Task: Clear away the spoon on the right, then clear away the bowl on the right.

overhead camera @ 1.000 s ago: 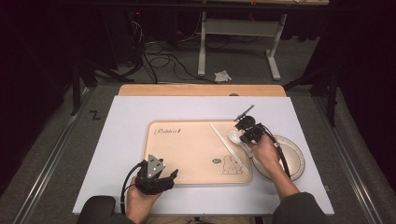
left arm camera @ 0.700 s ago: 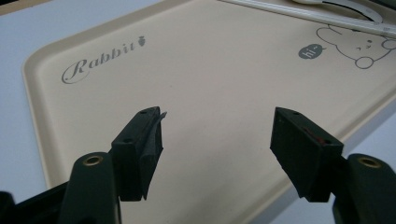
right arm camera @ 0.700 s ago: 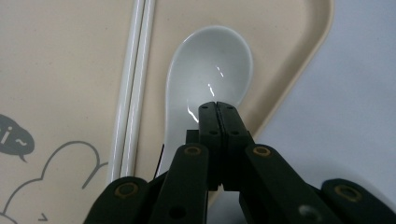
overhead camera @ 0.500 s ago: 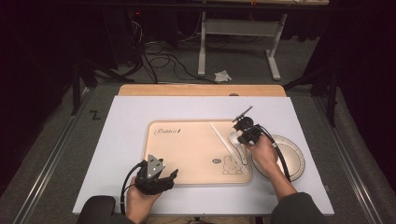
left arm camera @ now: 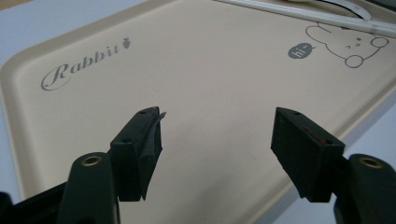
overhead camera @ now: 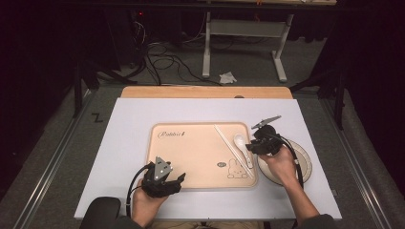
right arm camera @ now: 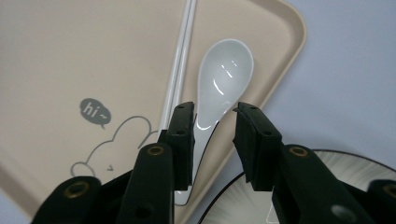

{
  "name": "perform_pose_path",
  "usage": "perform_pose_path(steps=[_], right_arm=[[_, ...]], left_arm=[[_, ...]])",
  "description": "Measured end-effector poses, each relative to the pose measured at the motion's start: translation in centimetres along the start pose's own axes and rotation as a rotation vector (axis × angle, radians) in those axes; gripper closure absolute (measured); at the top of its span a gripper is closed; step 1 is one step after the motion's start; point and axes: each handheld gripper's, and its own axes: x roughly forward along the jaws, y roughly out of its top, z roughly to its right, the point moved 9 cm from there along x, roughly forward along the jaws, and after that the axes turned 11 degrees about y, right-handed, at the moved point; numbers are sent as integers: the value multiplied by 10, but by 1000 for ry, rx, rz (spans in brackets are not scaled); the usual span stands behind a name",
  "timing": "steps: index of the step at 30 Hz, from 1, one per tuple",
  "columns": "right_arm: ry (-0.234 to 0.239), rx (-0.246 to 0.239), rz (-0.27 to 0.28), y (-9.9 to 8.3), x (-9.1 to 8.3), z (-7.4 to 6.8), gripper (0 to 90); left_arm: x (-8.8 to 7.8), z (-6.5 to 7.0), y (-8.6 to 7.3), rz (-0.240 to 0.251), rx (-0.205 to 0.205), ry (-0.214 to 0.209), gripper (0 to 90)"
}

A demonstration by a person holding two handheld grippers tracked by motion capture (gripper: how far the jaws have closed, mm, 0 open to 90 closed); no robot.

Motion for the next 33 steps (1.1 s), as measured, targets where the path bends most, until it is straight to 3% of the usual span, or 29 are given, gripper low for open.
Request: perform_pose_path(steps=[9, 16, 23, 27, 33], right_arm=[[14, 7, 95, -15, -25, -8, 600], [-20, 25, 139, -33, -45, -6, 561], [-45, 81, 183, -58, -60, 8, 533], [-66, 85, 203, -60, -66, 13, 512], [-83, 131, 211, -64, -69, 22, 515]], left_arm=[[9, 10, 6, -2, 23, -51, 329], [18, 13, 12, -10, 18, -91, 325], [17, 15, 13, -1, 40, -72, 315], [18, 13, 13, -13, 32, -68, 312], [19, 16, 11, -24, 49, -70, 323]])
